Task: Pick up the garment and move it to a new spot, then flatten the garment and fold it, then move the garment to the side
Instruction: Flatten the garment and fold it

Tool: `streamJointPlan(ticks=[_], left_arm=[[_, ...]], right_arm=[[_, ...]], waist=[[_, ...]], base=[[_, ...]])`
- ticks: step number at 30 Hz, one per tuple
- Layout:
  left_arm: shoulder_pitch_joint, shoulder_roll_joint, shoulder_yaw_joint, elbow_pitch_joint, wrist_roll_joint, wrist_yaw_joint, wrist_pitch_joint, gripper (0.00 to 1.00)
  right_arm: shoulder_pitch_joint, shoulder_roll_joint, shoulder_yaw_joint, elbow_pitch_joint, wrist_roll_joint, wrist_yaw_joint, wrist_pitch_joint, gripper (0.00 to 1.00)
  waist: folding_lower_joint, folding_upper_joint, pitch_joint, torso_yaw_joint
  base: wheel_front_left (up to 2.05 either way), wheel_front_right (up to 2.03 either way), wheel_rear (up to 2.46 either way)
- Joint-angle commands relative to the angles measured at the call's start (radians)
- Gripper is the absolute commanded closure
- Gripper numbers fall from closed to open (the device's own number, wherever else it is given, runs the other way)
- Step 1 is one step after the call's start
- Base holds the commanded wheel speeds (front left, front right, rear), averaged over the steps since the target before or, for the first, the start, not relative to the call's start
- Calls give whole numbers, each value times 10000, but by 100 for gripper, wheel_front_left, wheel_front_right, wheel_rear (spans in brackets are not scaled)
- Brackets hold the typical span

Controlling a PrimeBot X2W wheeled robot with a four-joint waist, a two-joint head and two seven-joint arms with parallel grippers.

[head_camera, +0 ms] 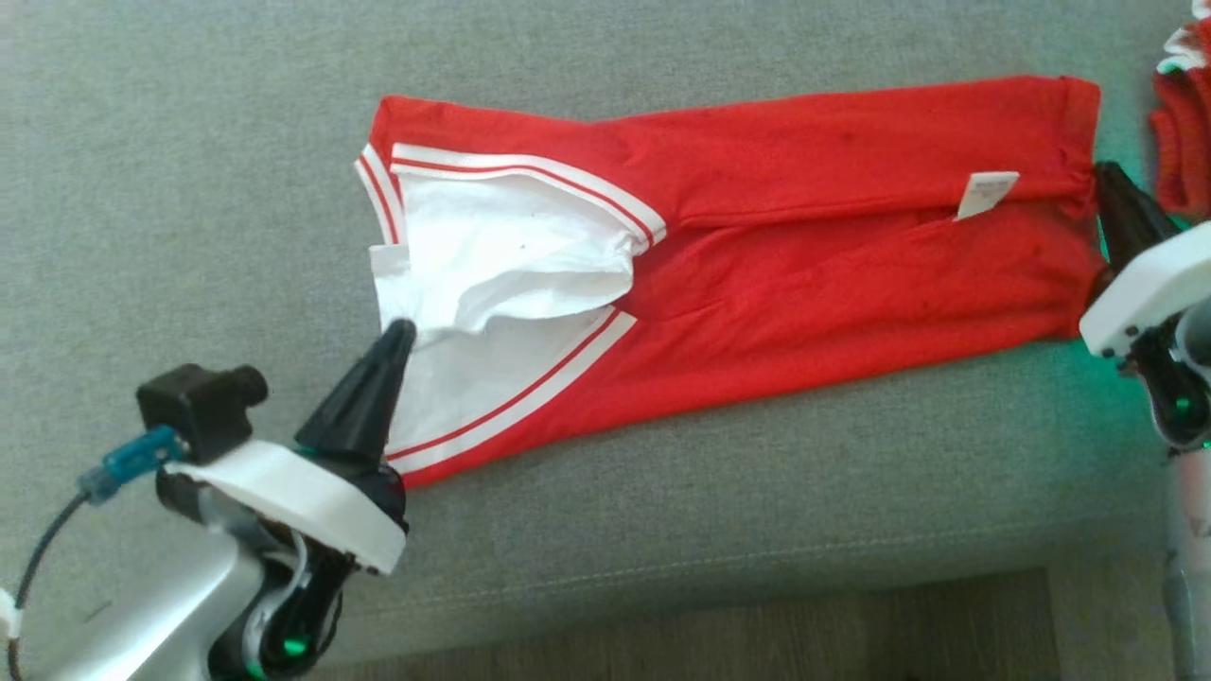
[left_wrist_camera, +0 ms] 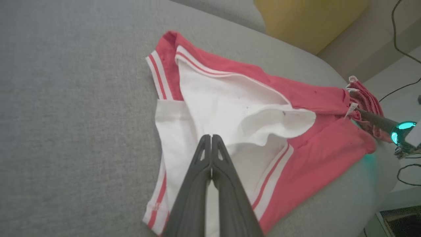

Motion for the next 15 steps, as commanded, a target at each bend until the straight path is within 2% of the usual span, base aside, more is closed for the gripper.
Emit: streamJointPlan(ticks=[1, 6, 13, 15], left_arm=[[-97, 229, 668, -268, 190, -104, -119, 100], [292, 207, 1080, -597, 432, -222, -122, 100], [577, -16, 721, -271, 276, -216, 131, 100], [500, -203, 697, 64, 288, -97, 145, 100]], right_arm=[[169, -82, 5, -352, -107, -4, -46, 100], [363, -121, -215, -565, -129, -4, -43, 100], [549, 38, -99, -438, -108, -4, 184, 100], [535, 84, -92, -327, -142, -4, 185, 100]], waist=[[0, 0, -73, 58], [0, 0, -226, 119], [0, 0, -297, 101], [0, 0, -321, 126]], base=[[0, 0, 0], [0, 0, 0], [0, 0, 0], [0, 0, 0]])
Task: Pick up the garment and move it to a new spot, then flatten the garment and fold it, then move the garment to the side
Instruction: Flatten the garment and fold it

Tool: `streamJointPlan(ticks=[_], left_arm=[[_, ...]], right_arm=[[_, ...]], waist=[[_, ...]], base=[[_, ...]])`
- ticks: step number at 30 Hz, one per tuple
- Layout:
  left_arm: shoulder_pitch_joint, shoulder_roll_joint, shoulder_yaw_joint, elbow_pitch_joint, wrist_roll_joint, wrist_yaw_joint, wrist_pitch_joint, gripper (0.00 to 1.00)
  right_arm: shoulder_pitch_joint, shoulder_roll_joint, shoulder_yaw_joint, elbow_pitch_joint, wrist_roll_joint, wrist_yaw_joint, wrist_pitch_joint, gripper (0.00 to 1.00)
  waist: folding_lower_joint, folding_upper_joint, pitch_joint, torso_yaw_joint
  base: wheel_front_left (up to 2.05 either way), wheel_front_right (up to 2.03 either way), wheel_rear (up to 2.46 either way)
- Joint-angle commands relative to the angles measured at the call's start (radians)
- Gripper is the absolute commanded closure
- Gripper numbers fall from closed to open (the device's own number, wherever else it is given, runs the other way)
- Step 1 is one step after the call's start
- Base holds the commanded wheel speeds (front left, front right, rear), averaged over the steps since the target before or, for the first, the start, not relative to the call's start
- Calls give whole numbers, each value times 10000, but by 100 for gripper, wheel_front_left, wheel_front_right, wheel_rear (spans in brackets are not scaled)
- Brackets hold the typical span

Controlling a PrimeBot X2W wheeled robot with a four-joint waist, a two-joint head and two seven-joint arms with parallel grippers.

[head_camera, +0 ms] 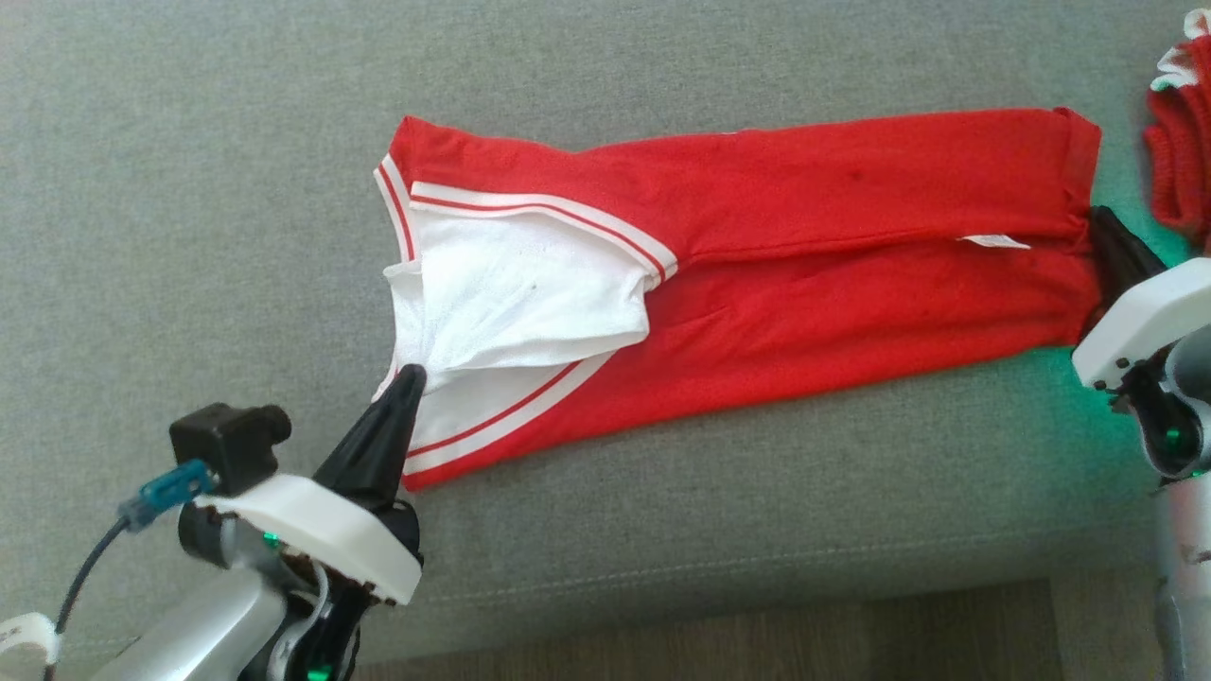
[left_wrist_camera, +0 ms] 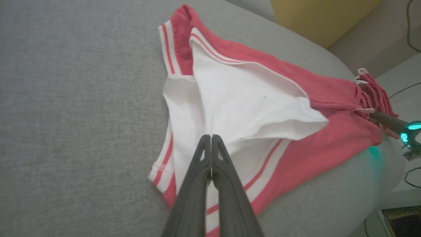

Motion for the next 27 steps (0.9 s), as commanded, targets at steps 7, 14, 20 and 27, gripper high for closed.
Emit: streamJointPlan(ticks=[7, 14, 20, 27], left_arm=[[-424, -305, 730, 342, 92, 656, -149, 0], [63, -746, 1909, 44, 1889, 1928, -307, 0], [737, -1619, 2440, -843, 4534, 2191, -313, 0], [1169, -2293, 2300, -1095, 6519, 2094, -314, 0]], right_arm=[[26, 320, -331, -452, -203, -4, -505, 0], [573, 1191, -1017, -722, 8, -4, -963, 0], [372, 1465, -1523, 150, 793, -4, -760, 0], [-334, 1432, -2258, 1340, -102, -4, -378, 0]], waist=[[0, 0, -441, 87], [0, 0, -1194, 119], [0, 0, -1679, 353], [0, 0, -1756, 749]], base=[[0, 0, 0], [0, 0, 0], [0, 0, 0], [0, 0, 0]])
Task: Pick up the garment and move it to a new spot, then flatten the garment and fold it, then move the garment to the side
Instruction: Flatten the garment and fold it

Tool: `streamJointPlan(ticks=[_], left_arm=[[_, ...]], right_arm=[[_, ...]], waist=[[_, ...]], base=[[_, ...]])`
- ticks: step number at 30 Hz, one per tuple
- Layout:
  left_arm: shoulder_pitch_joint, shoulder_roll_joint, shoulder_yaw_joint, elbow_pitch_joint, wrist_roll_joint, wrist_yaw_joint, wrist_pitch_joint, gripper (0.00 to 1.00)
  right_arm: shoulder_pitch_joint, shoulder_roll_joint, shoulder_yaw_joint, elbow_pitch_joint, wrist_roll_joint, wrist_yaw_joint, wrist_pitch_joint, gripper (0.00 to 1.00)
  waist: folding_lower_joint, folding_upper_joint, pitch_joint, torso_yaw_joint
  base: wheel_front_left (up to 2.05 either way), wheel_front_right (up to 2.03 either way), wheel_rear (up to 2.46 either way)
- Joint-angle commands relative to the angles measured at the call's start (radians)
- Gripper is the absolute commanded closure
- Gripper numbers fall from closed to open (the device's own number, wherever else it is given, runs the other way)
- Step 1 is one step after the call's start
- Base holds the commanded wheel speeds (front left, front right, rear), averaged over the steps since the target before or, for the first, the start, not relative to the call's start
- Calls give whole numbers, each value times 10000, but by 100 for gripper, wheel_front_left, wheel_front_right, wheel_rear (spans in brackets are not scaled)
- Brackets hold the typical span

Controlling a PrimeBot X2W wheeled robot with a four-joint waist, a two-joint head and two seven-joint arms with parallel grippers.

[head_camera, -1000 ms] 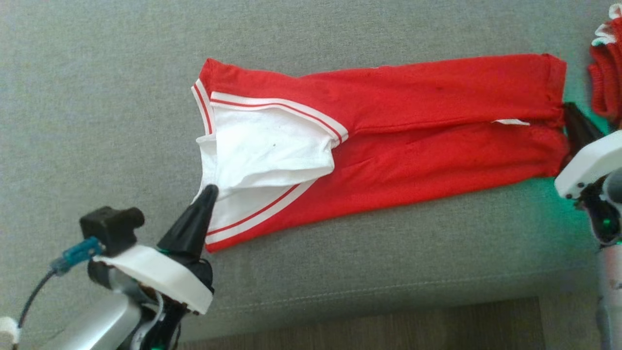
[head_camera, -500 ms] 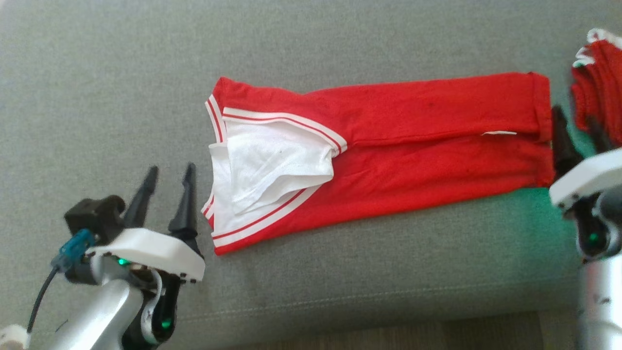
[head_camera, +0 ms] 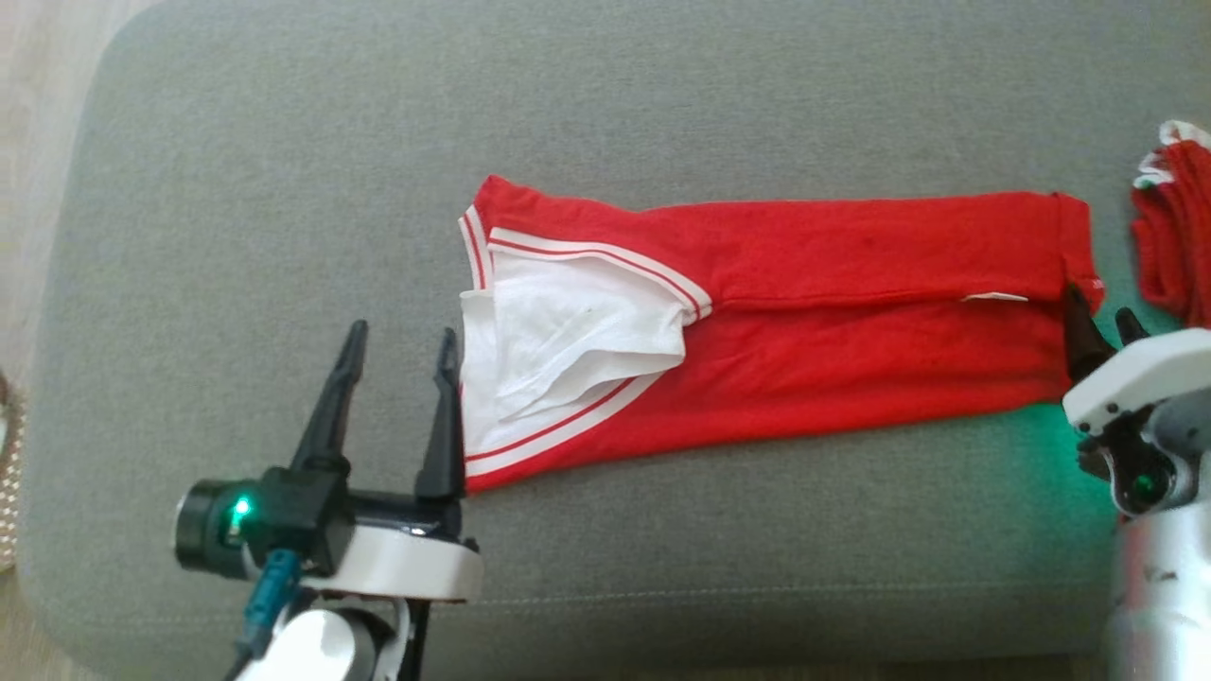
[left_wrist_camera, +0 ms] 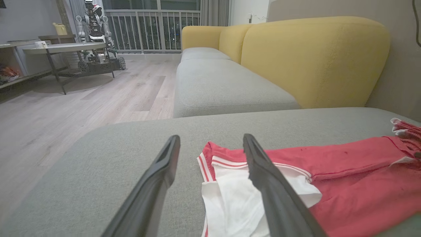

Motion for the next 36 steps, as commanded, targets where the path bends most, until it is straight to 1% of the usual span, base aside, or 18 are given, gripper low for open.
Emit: streamJointPlan(ticks=[1, 7, 11, 12, 13, 14, 15, 16, 17, 21, 26, 28, 31, 33, 36], left_arm=[[-219, -49, 384, -243, 194, -123, -77, 0], [-266, -546, 557, -64, 556, -536, -77, 0], [-222, -882, 762, 53, 680, -797, -77, 0], [-199, -953, 828, 74, 713, -859, -77, 0], [-169, -1023, 892, 100, 740, -920, -77, 0], [-136, -1082, 955, 126, 770, -984, -77, 0], [-136, -1082, 955, 126, 770, -984, -77, 0], [-105, -1132, 1017, 149, 800, -1047, -77, 0], [-71, -1176, 1086, 170, 831, -1107, -77, 0], [52, -1255, 1379, 229, 991, -1304, -77, 0], [221, -1234, 1626, 290, 1214, -1490, -78, 0], [268, -1222, 1681, 291, 1300, -1552, -78, 0], [299, -1212, 1706, 308, 1441, -1643, -78, 0], [301, -1245, 1679, 340, 1514, -1711, -78, 0], [278, -1330, 1626, 380, 1598, -1809, -78, 0]], right_arm=[[-591, -168, 34, -34, -416, -4, 57, 0], [-1374, -507, -705, 1240, -2097, -4, 627, 0], [-1649, -511, -1051, 1854, -2696, -4, 1346, 0], [-1684, -490, -1033, 1983, -2710, -4, 1551, 5], [-1702, -469, -1024, 2108, -2632, -4, 1763, 23], [-1723, -452, -1061, 2191, -2500, -4, 1911, 51], [-1723, -452, -1061, 2191, -2500, -4, 1911, 51], [-1730, -446, -1075, 2222, -2386, -4, 1974, 97], [-1711, -458, -1056, 2234, -2302, -4, 2003, 100], [-1572, -466, -711, 1994, -1891, -4, 1846, 100], [-1450, -615, 223, 1017, -1120, -4, 1554, 100], [-1393, -796, 782, 427, -740, -4, 1622, 100], [-1256, -1204, 1259, -526, -101, -4, 2010, 100], [-1175, -1535, 1354, -1196, 77, -4, 2278, 100], [-1147, -2015, 1112, -2011, 153, -4, 2741, 100]], waist=[[1, 0, 50, 132], [1, 0, 211, 483], [1, 0, 283, 709], [1, 0, 288, 749], [1, 0, 285, 785], [1, 0, 279, 806], [1, 0, 279, 806], [1, 0, 267, 821], [1, 0, 249, 823], [1, 0, 133, 677], [1, 0, -33, 147], [1, 0, -87, -98], [1, 0, -168, -450], [1, 0, -204, -640], [1, 0, -233, -775]], base=[[0, 0, 0], [0, 0, 0], [0, 0, 0], [0, 0, 0], [0, 0, 0], [0, 0, 0], [0, 0, 0], [0, 0, 0], [0, 0, 0], [0, 0, 0], [0, 0, 0], [0, 0, 0], [0, 0, 0], [0, 0, 0], [0, 0, 0]])
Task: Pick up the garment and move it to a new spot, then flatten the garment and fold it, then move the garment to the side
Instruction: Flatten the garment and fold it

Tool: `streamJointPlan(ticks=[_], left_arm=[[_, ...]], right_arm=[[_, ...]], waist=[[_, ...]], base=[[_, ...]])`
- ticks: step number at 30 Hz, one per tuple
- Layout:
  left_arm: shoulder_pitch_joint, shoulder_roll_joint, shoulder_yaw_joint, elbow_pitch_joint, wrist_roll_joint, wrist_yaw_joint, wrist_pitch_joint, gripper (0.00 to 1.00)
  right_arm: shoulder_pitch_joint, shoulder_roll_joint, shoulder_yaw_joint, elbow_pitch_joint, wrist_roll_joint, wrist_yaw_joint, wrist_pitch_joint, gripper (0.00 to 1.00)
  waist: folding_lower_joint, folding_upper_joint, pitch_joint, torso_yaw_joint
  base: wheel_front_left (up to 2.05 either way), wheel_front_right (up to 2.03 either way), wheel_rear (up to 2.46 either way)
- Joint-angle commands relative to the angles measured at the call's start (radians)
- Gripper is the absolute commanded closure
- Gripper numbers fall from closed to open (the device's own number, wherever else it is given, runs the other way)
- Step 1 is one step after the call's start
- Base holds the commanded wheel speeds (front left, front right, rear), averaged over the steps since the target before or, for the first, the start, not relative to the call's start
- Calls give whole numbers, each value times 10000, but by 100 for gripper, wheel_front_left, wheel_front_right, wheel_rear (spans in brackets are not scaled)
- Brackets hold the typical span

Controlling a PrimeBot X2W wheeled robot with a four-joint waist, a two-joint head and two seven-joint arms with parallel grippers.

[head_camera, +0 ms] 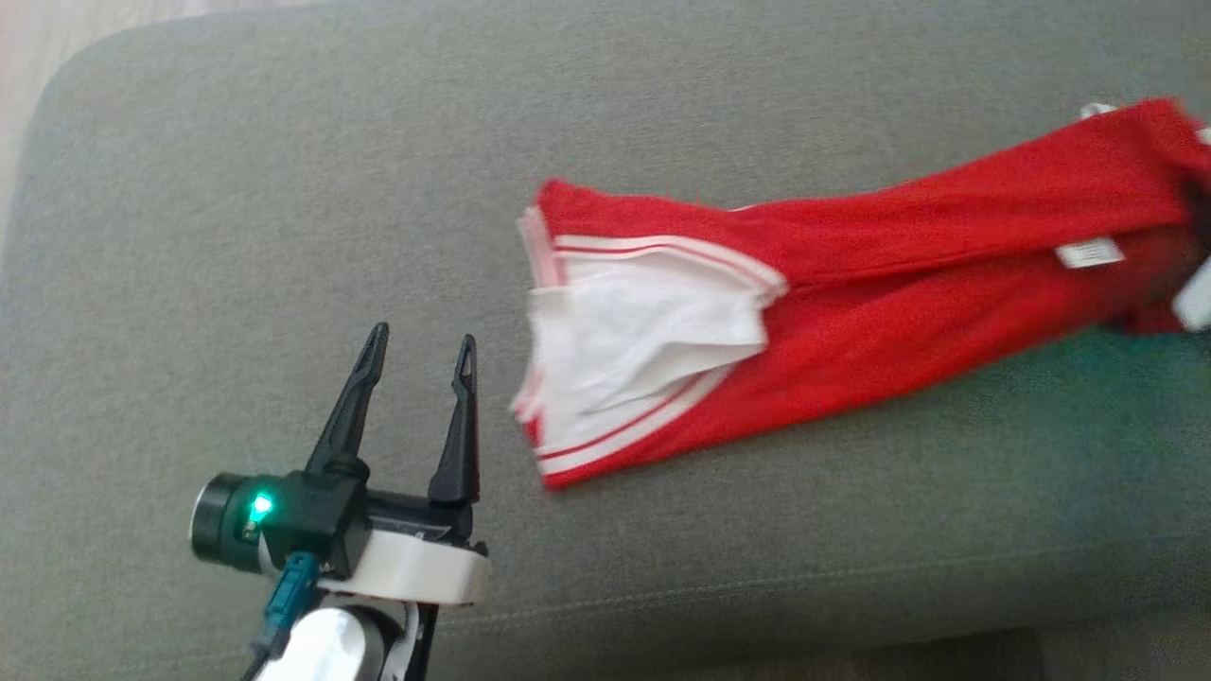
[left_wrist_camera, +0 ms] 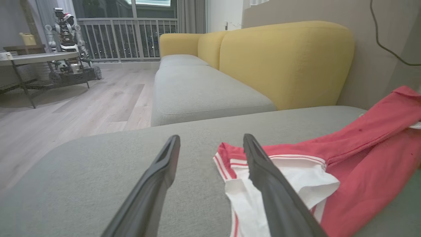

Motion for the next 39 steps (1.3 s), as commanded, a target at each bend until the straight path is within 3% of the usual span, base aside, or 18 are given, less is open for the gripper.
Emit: streamJointPlan(ticks=[1, 6, 20, 26, 39], left_arm=[[-217, -41, 331, -253, 119, -60, -78, 0], [-211, -127, 352, -141, 169, -190, -78, 0], [-146, -393, 470, 74, 240, -422, -78, 0], [-238, -504, 444, 150, 280, -565, -78, 0], [-319, -776, 495, 299, 400, -776, -78, 0]], right_arm=[[-115, -448, -61, -772, -46, -4, 259, 100], [-150, -716, -168, -1756, -268, -4, 952, 100], [797, 1195, 2288, -4559, 509, -4, 1523, 100], [799, 1635, 3235, -4157, 627, -4, 1161, 100], [-61, 1749, 5051, -1504, 1363, -4, -365, 100]], waist=[[0, 0, -55, -103], [0, 0, -126, -34], [0, 0, -208, 769], [0, 0, -158, 1095], [0, 0, 51, 1822]], base=[[0, 0, 0], [0, 0, 0], [0, 0, 0], [0, 0, 0], [0, 0, 0]])
